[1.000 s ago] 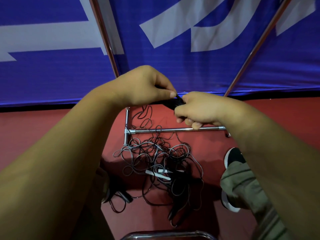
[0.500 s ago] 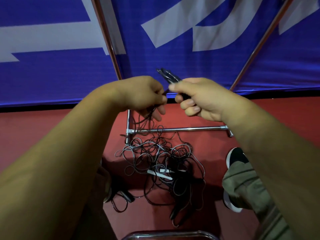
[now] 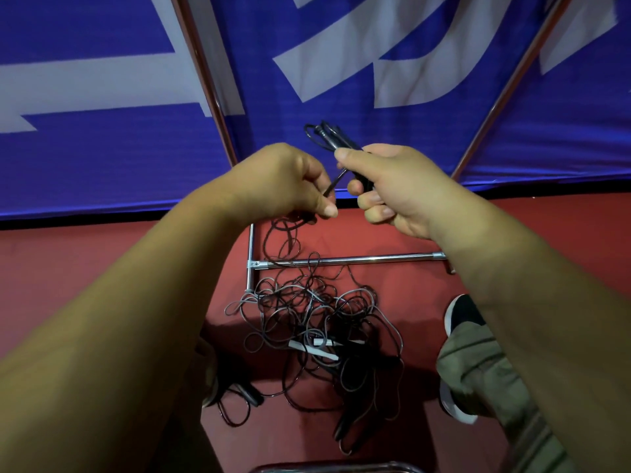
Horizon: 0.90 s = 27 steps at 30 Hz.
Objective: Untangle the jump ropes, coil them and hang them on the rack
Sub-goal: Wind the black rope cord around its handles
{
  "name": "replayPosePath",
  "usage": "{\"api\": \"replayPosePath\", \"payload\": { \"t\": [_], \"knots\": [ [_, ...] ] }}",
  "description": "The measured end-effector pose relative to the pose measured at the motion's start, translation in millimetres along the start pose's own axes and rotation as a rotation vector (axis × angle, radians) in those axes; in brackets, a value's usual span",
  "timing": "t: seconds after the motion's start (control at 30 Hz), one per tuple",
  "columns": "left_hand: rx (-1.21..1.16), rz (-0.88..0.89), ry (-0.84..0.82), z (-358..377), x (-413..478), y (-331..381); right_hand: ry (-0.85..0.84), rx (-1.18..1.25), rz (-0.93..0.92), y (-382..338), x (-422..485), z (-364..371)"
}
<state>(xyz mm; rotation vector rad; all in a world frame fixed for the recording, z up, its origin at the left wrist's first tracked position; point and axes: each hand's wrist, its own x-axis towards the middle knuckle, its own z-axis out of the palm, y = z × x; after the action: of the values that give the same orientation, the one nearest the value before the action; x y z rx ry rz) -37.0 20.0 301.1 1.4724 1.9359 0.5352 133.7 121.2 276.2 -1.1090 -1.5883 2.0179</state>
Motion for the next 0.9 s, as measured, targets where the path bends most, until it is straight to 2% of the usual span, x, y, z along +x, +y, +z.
{"api": "replayPosePath", "payload": {
  "t": [0.2, 0.37, 0.5, 0.6, 0.67, 0.77, 0.9],
  "knots": [
    [0.089, -0.018, 0.09, 10, 5, 2, -0.003, -0.097, -0.035, -1, -2, -4],
    [0.106, 0.024, 0.153, 11, 5, -2, 0.016, -0.058, -0.059, -3, -2, -5],
    [-0.182, -0.007, 0.159, 11, 3, 2, 0.041, 0.044, -0.074, -6, 0, -9],
    [-0.382, 0.039, 0.207, 9, 2, 5, 0.044, 0.163, -0.073, -10, 0, -9],
    [-0.482, 0.098, 0.176, 8, 2, 6, 0.043, 0.231, -0.067, -13, -1, -9],
    [-0.499, 0.152, 0.068, 7, 2, 3, 0.053, 0.285, -0.048, -18, -2, -11],
    [-0.264, 0.163, -0.08, 1, 1, -5, 0.042, 0.235, -0.055, -20, -5, -14]
  ]
}}
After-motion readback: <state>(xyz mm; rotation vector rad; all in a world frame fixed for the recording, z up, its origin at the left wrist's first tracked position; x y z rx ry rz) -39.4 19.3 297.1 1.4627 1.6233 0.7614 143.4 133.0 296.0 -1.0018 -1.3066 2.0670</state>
